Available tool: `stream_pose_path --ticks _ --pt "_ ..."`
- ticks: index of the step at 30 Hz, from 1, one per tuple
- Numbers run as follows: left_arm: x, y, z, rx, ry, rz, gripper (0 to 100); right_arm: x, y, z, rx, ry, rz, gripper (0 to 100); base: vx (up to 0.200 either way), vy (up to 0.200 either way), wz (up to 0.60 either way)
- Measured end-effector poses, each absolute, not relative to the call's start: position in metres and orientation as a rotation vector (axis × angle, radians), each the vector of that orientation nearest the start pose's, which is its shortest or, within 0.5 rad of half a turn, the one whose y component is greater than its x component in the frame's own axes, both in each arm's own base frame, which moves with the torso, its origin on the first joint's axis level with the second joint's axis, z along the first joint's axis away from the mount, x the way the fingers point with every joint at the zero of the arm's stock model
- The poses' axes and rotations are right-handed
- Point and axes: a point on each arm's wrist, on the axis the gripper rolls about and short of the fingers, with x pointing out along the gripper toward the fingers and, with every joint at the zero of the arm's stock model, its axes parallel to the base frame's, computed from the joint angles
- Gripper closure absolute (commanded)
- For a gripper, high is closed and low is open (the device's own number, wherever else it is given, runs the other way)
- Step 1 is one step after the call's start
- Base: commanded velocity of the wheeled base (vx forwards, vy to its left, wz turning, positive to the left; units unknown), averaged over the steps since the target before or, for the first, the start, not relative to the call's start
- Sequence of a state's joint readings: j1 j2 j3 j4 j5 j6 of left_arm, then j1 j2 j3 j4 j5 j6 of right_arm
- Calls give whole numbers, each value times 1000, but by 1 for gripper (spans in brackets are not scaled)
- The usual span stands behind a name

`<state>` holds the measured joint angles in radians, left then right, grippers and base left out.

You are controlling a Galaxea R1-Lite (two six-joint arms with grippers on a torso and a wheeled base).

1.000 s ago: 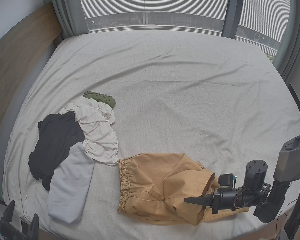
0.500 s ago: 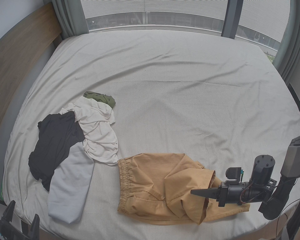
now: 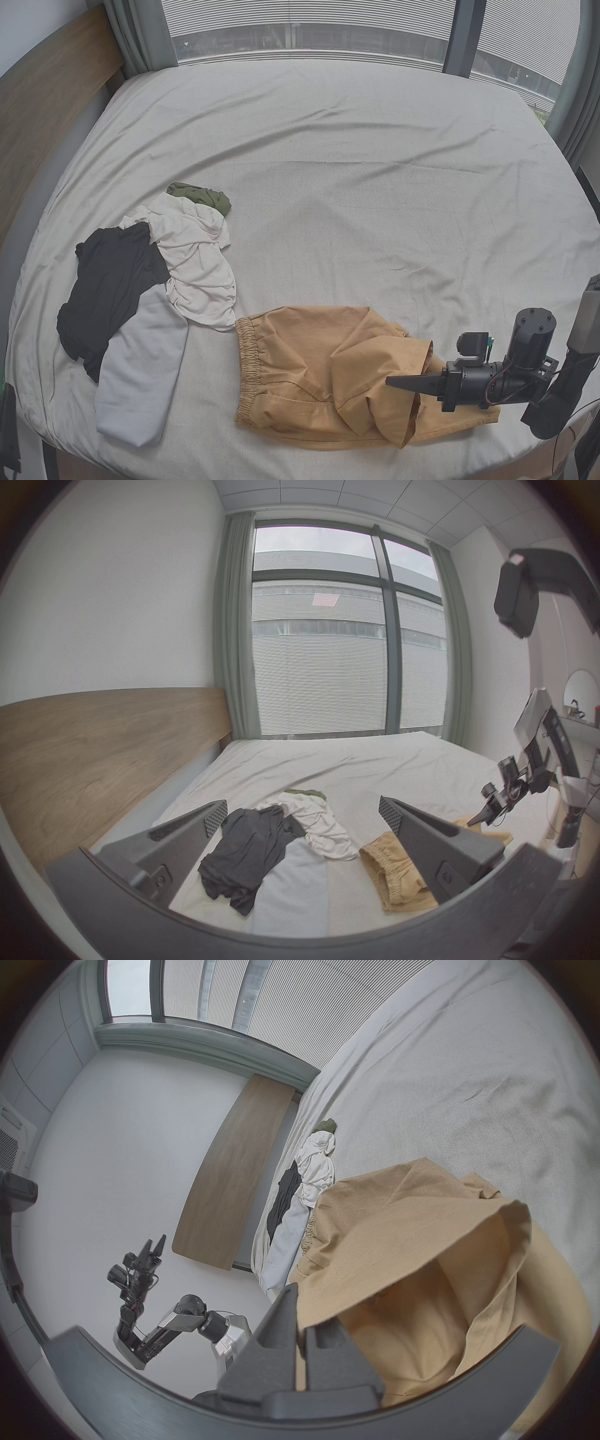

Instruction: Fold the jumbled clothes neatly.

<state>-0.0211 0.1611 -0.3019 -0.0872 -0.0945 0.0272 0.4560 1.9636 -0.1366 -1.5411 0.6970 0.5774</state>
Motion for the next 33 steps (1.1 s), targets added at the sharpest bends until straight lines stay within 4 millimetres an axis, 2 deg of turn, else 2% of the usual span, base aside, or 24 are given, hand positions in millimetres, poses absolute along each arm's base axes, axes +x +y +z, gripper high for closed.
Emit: stream_pose_path --ticks 10,19,24,29,33 --pt "-3 -3 206 -2 -180 -254 0 205 118 62 541 625 1032 100 0 0 0" --pt "36 -11 238 -50 -151 -362 0 204 117 63 535 615 1029 100 0 0 0" --pt "60 -19 253 -56 -146 -432 0 205 116 63 520 605 1029 100 0 0 0" --pt "84 -34 269 -89 -133 -620 0 206 116 65 510 587 1033 100 0 0 0" --pt "100 -43 273 -112 -106 -692 0 205 115 70 505 563 1039 100 0 0 0"
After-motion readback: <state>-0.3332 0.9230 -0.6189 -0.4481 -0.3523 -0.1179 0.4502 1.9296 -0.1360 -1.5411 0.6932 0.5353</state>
